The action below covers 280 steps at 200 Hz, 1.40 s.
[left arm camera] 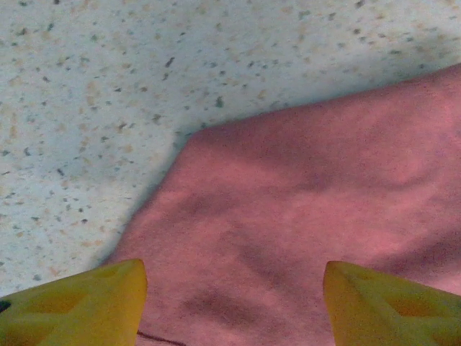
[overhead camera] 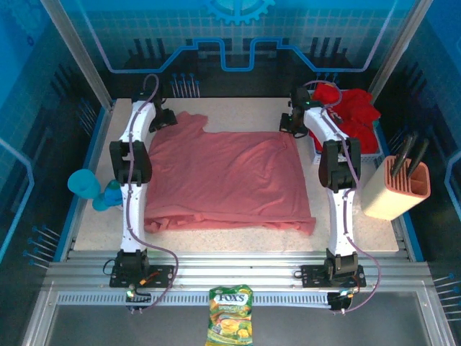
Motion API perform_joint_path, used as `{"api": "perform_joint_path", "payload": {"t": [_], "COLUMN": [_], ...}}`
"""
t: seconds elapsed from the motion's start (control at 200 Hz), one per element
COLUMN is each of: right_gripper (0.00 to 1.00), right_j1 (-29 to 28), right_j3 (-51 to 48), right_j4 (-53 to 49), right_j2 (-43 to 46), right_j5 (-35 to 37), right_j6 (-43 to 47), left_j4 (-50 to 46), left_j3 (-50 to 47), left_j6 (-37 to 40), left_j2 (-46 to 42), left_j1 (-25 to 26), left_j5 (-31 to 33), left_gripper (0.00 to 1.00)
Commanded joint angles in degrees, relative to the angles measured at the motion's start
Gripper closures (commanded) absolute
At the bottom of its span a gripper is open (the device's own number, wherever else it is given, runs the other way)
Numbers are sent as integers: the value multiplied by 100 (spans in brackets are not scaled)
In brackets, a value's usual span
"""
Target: Fold and stack the t-shirts
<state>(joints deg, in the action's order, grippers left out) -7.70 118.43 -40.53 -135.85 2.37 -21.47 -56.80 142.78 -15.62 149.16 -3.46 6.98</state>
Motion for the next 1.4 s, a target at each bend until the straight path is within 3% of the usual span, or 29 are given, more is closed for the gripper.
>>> {"api": "perform_joint_path", "payload": {"t": [0.0,0.36,0.55,0.89,1.056,1.396], "right_gripper": [100,100,100,100,100,100], "right_j1": [-5,12,27,60,60,64], "right_j3": [32,73,-330,-535,-437,-1410], "right_j4": [1,-132,66,416,420,1086], "right_j2": [23,75,399,613,675,1587], "right_j5": [-154,70,192,-71,-33,-250], "right_j6": [83,80,-47,45,237,538], "left_j4": [-192,-258,-153,-72,120,871], "left_j3": [196,437,429,411,267,-951], "left_j6": [160,199,258,319,270,259], "left_j2": [175,524,574,485,93,-1610], "left_j1": [-49,-100,-84,-59,-59,-134], "left_j5": [387,427,273,253,148,286], "left_gripper": [34,35,44,85,100,100]}}
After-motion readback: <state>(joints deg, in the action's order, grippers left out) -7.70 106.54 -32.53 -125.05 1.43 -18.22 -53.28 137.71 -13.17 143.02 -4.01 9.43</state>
